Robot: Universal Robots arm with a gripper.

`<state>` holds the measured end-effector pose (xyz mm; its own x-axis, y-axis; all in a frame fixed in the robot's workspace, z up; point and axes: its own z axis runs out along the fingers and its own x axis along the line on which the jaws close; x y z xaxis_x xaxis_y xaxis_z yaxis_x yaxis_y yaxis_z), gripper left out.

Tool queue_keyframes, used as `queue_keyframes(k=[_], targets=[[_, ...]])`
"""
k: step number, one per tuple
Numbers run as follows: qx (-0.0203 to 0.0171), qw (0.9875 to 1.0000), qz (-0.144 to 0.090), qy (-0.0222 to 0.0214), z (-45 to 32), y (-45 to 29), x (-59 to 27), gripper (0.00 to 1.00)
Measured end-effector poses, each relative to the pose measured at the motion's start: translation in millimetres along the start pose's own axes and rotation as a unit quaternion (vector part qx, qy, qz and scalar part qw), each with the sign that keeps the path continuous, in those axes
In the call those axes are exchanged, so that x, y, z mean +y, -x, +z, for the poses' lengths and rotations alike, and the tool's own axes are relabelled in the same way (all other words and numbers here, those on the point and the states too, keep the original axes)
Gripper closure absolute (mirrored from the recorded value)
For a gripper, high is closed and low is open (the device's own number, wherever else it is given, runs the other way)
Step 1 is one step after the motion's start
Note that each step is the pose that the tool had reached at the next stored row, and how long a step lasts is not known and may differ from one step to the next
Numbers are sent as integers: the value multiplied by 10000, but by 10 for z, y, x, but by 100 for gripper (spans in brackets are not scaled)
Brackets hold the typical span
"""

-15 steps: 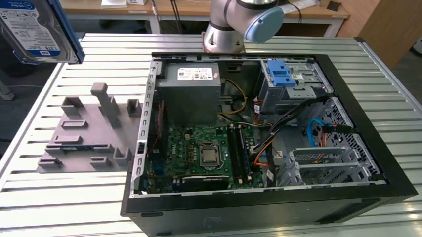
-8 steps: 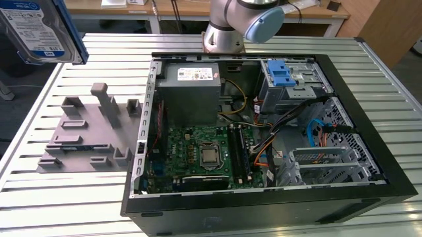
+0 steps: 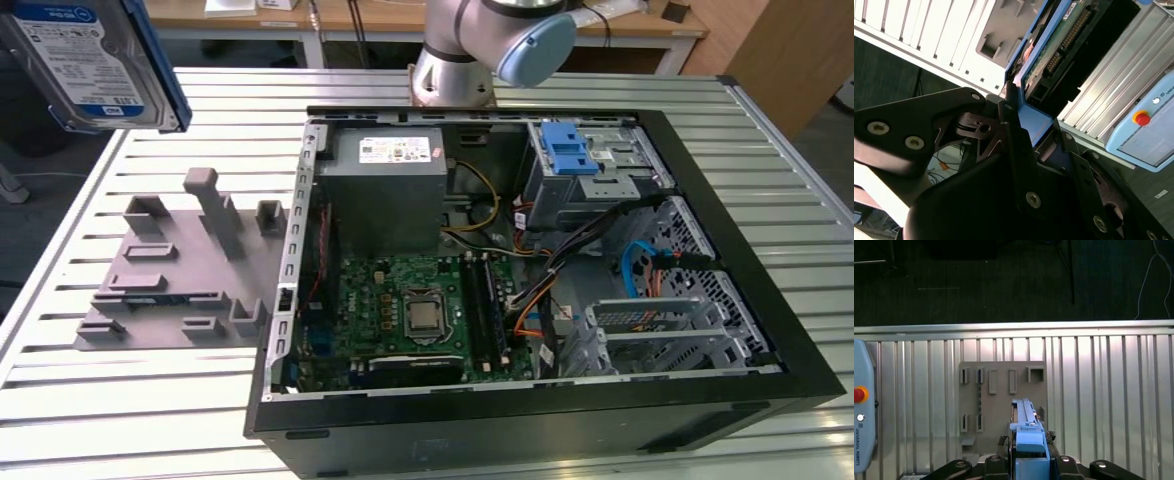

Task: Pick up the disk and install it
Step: 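Pick up the disk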

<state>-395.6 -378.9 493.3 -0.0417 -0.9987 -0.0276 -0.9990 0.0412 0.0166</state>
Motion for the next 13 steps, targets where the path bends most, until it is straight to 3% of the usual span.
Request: queue_keyframes(k=[13], targets=[[-4, 10000, 0, 1, -5, -85, -149, 64]])
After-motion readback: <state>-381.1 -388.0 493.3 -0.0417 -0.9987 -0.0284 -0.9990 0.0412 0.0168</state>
